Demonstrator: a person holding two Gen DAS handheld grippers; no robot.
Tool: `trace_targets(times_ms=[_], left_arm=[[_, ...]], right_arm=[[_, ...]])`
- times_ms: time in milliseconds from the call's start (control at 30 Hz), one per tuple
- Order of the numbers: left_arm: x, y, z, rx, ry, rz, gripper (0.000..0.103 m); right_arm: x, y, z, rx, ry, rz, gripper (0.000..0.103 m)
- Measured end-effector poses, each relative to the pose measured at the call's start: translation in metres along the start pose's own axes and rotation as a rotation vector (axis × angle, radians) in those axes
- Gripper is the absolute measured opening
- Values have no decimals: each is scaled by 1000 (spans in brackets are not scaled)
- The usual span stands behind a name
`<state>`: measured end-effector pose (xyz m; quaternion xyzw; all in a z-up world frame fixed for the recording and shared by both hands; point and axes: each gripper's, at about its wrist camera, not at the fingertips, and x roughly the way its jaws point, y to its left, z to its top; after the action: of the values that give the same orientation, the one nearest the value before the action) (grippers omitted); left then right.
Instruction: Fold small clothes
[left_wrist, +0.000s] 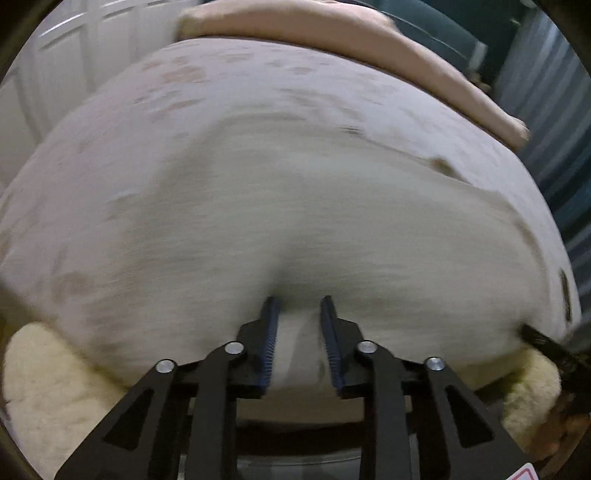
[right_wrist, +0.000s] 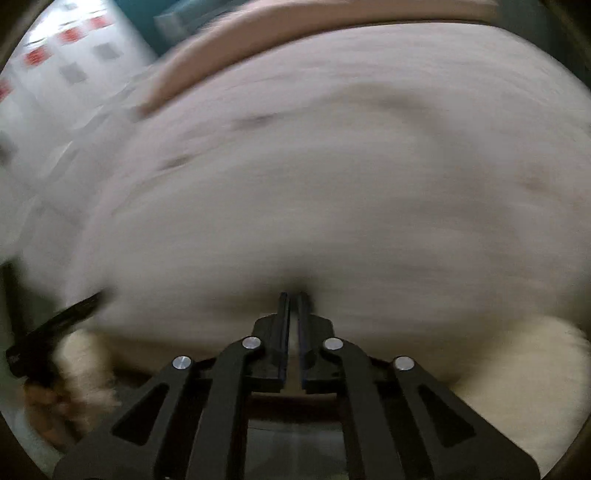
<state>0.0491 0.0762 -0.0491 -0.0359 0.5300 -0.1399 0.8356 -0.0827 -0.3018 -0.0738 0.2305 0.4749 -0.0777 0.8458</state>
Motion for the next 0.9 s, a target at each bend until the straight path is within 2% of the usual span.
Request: trace_targets(times_ms=[33, 100, 133, 167, 200, 233, 267, 300, 333, 367, 400, 433, 467, 500, 533, 567, 600, 633, 667, 733, 767, 833, 867, 900], left_arm=[[0, 14, -3, -22, 9, -13, 15], [0, 27, -10, -41, 10, -22, 9], [-2, 30, -12, -45, 5, -27, 8], [-2, 31, -10, -54, 5, -29, 8], [-6, 31, -10, -73, 5, -31, 8], [-11, 31, -7, -89, 5, -37, 8], [-18, 32, -3, -122, -8, -52, 8], [-22, 30, 3, -143, -30, -57, 15], [-28, 31, 8, -160, -61, -54, 30], [-34, 36, 13, -176, -99, -14, 45], [-36, 40, 17, -188, -124, 41, 70], [-37, 45, 19, -197, -138, 78, 70], [-32, 53, 23, -207, -135, 94, 70], [-25, 59, 25, -215, -113, 97, 69], [-17, 65, 26, -226, -79, 96, 57], [-7, 71, 26, -244, -27, 85, 40], [-2, 75, 25, -258, 4, 32, 16], [-4, 78, 24, -274, 4, 1, 12], [-12, 78, 24, -267, -21, 7, 10], [-18, 77, 23, -236, -28, 31, 9], [-15, 77, 21, -227, -19, 46, 9], [-4, 80, 19, -217, 4, 72, 9], [3, 82, 16, -221, 4, 82, 10], [4, 84, 15, -230, 2, 85, 11]], right_arm=[[-4, -20, 0, 34, 5, -51, 1], [-12, -65, -2, 203, 31, 34, 0], [-20, -74, -2, 220, 13, 26, 1], [-27, -74, -1, 197, -17, -23, 6], [-34, -71, -1, 172, -48, -82, 18], [-40, -70, 0, 163, -67, -100, 26], [-43, -70, 1, 165, -82, -72, 29], [-45, -70, 1, 172, -89, -49, 39], [-44, -69, 3, 177, -95, -39, 52], [-43, -68, 0, 177, -103, -44, 56], [-38, -64, 3, 173, -103, -47, 61], [-30, -61, 10, 169, -89, -40, 64], [-14, -56, 15, 174, -48, -29, 64], [-5, -56, 16, 183, -21, -25, 59], [2, -54, 17, 186, -2, -23, 34], [-2, -49, 18, 184, -13, -20, 30], [-11, -44, 20, 177, -40, -4, 22], [-32, -40, 21, 183, -104, 58, 17], [-47, -39, 22, 189, -149, 107, 9], [-67, -41, 24, 185, -198, 130, 9], [-63, -44, 24, 165, -177, 84, 9], [-28, -54, 19, 122, -52, -49, 9], [-1, -62, 12, 123, 41, -87, 10], [2, -65, 9, 139, 44, -76, 10]])
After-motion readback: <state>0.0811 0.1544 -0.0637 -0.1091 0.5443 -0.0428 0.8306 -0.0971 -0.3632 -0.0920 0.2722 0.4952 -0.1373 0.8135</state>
